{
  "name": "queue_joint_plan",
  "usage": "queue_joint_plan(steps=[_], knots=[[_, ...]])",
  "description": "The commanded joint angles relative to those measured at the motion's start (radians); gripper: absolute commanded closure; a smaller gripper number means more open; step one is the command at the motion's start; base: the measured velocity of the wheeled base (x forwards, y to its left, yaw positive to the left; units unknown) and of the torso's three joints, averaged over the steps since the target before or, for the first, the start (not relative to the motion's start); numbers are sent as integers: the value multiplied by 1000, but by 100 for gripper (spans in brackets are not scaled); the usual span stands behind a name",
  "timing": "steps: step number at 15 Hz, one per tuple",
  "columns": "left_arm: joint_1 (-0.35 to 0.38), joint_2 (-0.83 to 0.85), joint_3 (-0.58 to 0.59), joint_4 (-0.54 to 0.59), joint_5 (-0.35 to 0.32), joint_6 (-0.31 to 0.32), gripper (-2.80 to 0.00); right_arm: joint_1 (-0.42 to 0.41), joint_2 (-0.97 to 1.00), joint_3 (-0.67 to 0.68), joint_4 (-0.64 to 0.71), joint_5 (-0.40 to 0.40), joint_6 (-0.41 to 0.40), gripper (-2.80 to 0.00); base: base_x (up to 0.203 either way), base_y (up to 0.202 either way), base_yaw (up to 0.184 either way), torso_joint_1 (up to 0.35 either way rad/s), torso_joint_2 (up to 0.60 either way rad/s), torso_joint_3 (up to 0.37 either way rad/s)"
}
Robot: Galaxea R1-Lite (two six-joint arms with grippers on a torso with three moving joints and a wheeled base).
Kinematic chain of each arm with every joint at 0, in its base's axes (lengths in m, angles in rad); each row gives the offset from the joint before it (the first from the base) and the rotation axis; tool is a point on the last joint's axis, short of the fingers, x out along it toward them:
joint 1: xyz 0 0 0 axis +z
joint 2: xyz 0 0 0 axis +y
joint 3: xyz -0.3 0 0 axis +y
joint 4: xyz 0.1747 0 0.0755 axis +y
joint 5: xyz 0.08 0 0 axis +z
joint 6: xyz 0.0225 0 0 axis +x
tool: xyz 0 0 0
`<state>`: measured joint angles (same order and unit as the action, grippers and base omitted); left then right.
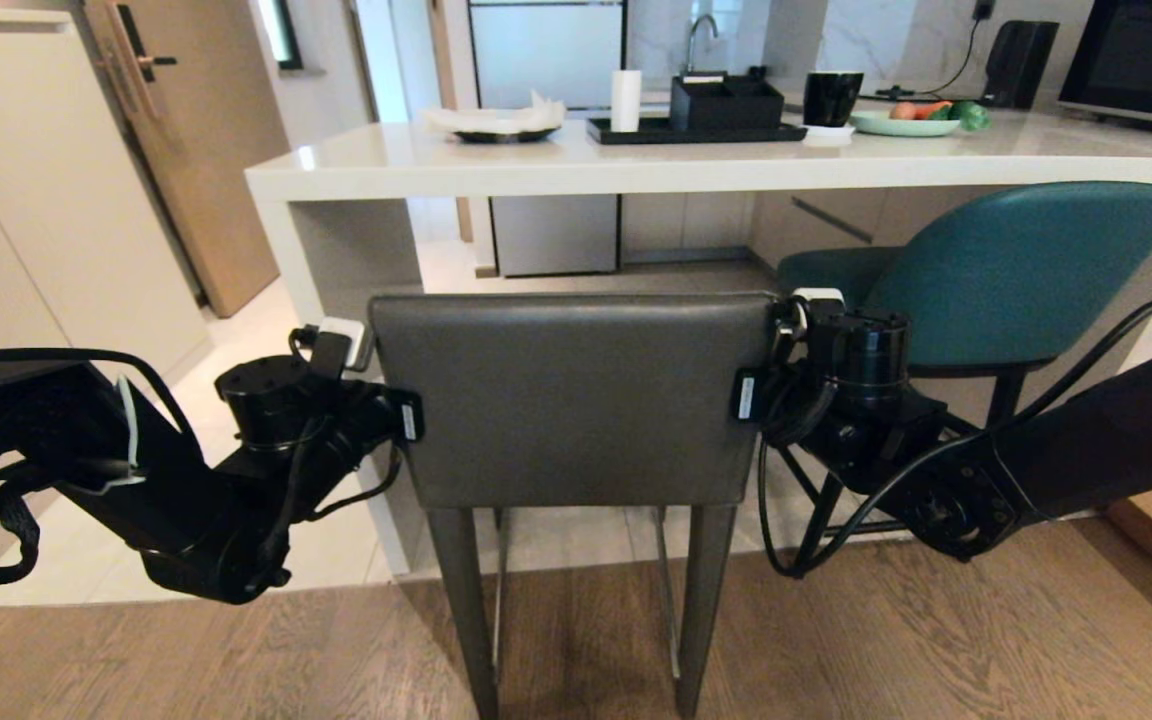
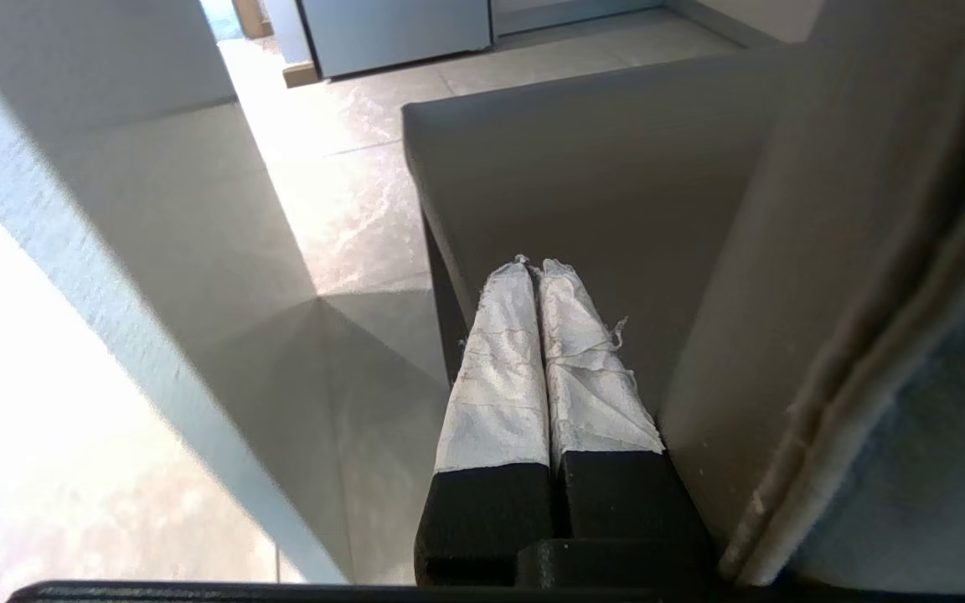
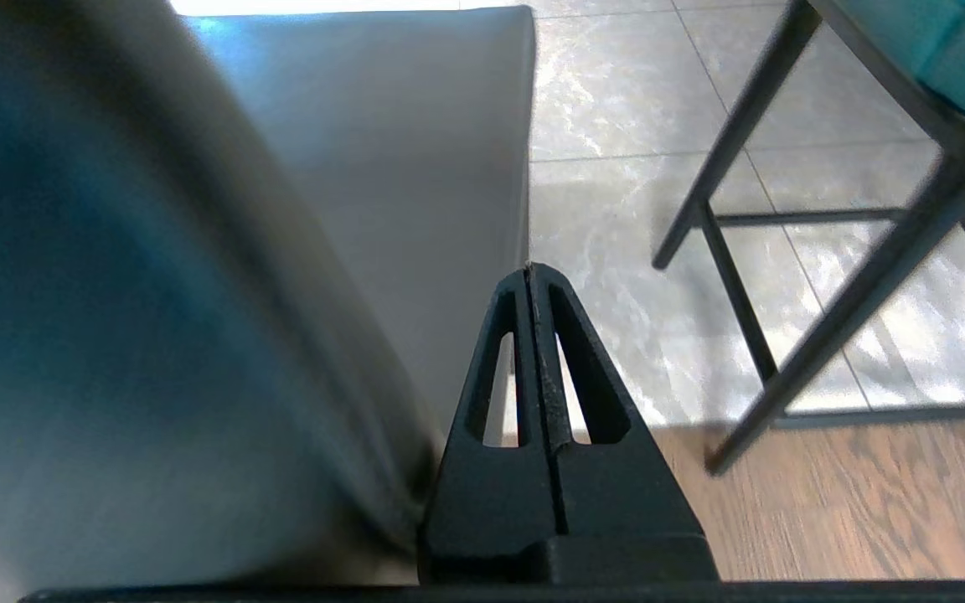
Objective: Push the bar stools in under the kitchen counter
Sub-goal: Push the gray chair back under the dining table
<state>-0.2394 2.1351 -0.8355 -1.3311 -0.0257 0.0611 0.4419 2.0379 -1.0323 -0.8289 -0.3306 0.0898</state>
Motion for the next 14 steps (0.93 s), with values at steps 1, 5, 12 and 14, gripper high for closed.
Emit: queue_joint_plan(steps=[1,5,12,14], knots=[[0,-6,0,-10,0,0,0,0,-3,1,-7,-2,1,0,191,0,3,2,2,-2],[-1,-7,0,-10,0,0,0,0,-3,0,-6,-4,1,0,191,0,0,1,5,3],[-1,-14,7,-11,0,0,0,-14,2,-8,-7,-7,-2,0,187,0,1,4,2,3],[-5,-14,7,-11,0,0,0,-15,2,-8,-7,-7,-2,0,190,0,1,3,-1,-1]])
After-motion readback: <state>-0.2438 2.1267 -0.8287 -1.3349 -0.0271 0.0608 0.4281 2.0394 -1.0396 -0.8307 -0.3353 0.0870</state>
